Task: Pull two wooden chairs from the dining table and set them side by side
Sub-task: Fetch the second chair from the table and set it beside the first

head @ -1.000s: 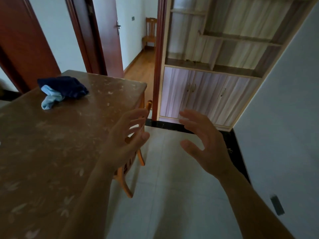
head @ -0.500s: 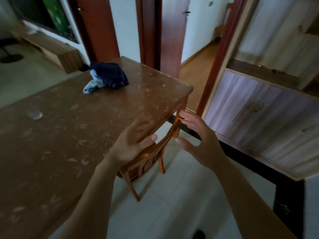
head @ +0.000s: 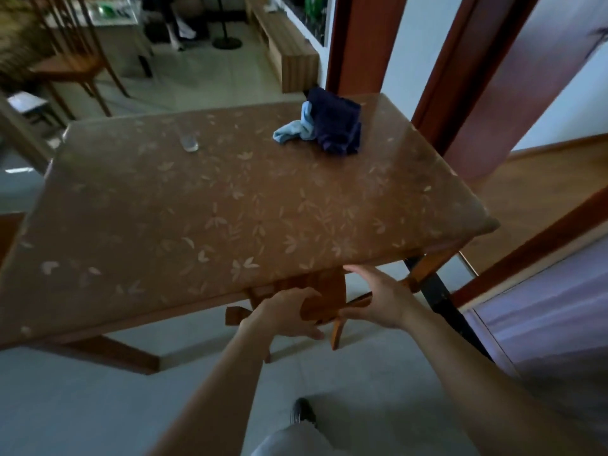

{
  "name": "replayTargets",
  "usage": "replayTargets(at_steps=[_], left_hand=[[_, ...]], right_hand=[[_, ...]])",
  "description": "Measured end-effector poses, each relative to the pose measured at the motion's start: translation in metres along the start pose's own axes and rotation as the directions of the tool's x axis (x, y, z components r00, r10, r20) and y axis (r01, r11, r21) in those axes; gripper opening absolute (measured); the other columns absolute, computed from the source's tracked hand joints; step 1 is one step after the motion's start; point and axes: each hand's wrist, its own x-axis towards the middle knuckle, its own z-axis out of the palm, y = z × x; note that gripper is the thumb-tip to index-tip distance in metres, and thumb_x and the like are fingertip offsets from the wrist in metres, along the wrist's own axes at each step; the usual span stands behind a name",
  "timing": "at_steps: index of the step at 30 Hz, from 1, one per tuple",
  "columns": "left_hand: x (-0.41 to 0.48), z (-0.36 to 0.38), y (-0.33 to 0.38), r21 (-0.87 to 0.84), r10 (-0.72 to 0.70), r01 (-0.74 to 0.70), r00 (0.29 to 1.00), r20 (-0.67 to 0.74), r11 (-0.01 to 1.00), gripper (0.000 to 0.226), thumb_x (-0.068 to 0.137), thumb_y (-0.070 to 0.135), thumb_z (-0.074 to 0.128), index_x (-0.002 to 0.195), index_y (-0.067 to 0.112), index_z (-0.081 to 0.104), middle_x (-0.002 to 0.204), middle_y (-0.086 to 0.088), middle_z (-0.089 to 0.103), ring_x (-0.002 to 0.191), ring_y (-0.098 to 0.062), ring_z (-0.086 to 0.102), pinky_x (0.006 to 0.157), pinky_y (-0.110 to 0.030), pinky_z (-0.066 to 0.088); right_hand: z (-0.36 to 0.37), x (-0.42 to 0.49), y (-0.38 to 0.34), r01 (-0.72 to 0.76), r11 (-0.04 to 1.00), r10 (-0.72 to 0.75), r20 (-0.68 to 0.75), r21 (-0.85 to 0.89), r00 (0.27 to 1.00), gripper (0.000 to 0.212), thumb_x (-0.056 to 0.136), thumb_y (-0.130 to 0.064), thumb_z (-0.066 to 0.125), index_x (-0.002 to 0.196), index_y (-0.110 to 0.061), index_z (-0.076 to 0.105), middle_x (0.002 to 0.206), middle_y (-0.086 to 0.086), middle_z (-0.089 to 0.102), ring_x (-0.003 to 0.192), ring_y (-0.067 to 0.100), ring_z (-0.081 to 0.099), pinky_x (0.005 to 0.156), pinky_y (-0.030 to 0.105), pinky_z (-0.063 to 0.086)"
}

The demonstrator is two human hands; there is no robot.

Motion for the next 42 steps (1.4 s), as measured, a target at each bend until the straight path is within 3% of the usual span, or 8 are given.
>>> replayTargets(at_steps=[4,8,13,18,24,31,35,42], left_hand=[[0.020,0.013,0.004,0.119,-0.157,0.145,0.983,0.097,0.982,0.065,0.083,0.049,0.080,0.140,0.043,0.050,0.132,0.010,0.065,0.111,-0.018,0.067,0.099,-0.045,0.053],[0.016,0.020,0.002,0.133,-0.185,0.183,0.983,0.003,0.974,0.049,0.089,0.028,0.064,0.131,0.051,0.057,0.111,0.016,0.069,0.102,-0.016,0.069,0.088,-0.037,0.054],[0.000,0.025,0.000,0.223,-0.143,0.189,0.968,-0.208,0.956,0.029,0.097,0.045,0.059,0.126,0.050,0.065,0.114,0.017,0.075,0.102,-0.016,0.071,0.081,-0.035,0.052],[0.001,0.025,-0.001,0.220,-0.161,0.212,0.960,-0.229,0.952,0.022,0.098,0.051,0.062,0.119,0.048,0.065,0.106,0.014,0.075,0.093,-0.015,0.071,0.072,-0.031,0.047],[-0.003,0.023,-0.008,0.281,-0.026,0.100,0.966,-0.256,0.954,0.029,0.102,0.056,0.053,0.127,0.047,0.065,0.108,0.016,0.077,0.091,-0.013,0.072,0.079,-0.033,0.055],[-0.004,0.005,-0.007,0.318,0.142,-0.035,0.937,-0.319,0.947,0.016,0.103,0.043,0.057,0.113,0.041,0.068,0.079,0.014,0.078,0.070,-0.007,0.069,0.060,-0.025,0.041],[-0.015,0.011,-0.006,0.362,0.205,-0.080,0.924,-0.322,0.929,0.019,0.100,0.039,0.062,0.117,0.042,0.069,0.084,0.013,0.076,0.066,-0.013,0.066,0.057,-0.027,0.037],[-0.059,0.056,0.012,0.394,0.210,-0.075,0.927,-0.312,0.916,0.030,0.100,0.044,0.060,0.130,0.041,0.065,0.099,0.012,0.078,0.080,-0.015,0.072,0.064,-0.028,0.040]], right_hand=[[0.007,0.023,0.024,0.031,0.996,-0.019,0.151,-0.079,0.988,0.107,0.057,-0.088,0.068,0.148,-0.044,0.032,0.153,-0.009,0.046,0.136,0.018,0.046,0.102,0.035,0.041],[0.012,0.031,0.036,0.211,0.923,-0.120,0.280,-0.323,0.953,0.093,0.069,-0.078,0.068,0.147,-0.037,0.038,0.132,-0.005,0.064,0.117,0.021,0.062,0.096,0.040,0.050],[0.007,0.045,0.039,0.304,0.832,-0.149,0.341,-0.465,0.928,0.051,0.088,-0.060,0.062,0.136,-0.046,0.053,0.113,-0.007,0.072,0.102,0.019,0.068,0.082,0.038,0.055],[0.005,0.045,0.043,0.340,0.815,-0.190,0.338,-0.470,0.922,0.040,0.092,-0.058,0.059,0.131,-0.050,0.057,0.103,-0.008,0.075,0.095,0.019,0.070,0.082,0.040,0.057],[0.004,0.041,0.044,0.369,0.820,-0.247,0.311,-0.437,0.918,0.031,0.097,-0.047,0.057,0.128,-0.045,0.061,0.097,-0.009,0.077,0.086,0.015,0.072,0.080,0.038,0.057],[-0.011,0.035,0.036,0.326,0.840,-0.287,0.155,-0.434,0.945,0.032,0.095,-0.047,0.060,0.126,-0.039,0.063,0.096,-0.009,0.075,0.088,0.014,0.071,0.079,0.036,0.055],[-0.009,0.013,0.033,0.313,0.852,-0.288,0.123,-0.419,0.950,0.029,0.092,-0.051,0.064,0.118,-0.039,0.066,0.093,-0.012,0.075,0.085,0.011,0.070,0.079,0.035,0.055],[0.016,-0.058,0.039,0.311,0.878,-0.293,0.106,-0.363,0.950,0.034,0.093,-0.049,0.064,0.123,-0.033,0.066,0.096,-0.012,0.076,0.084,0.007,0.070,0.082,0.034,0.056]])
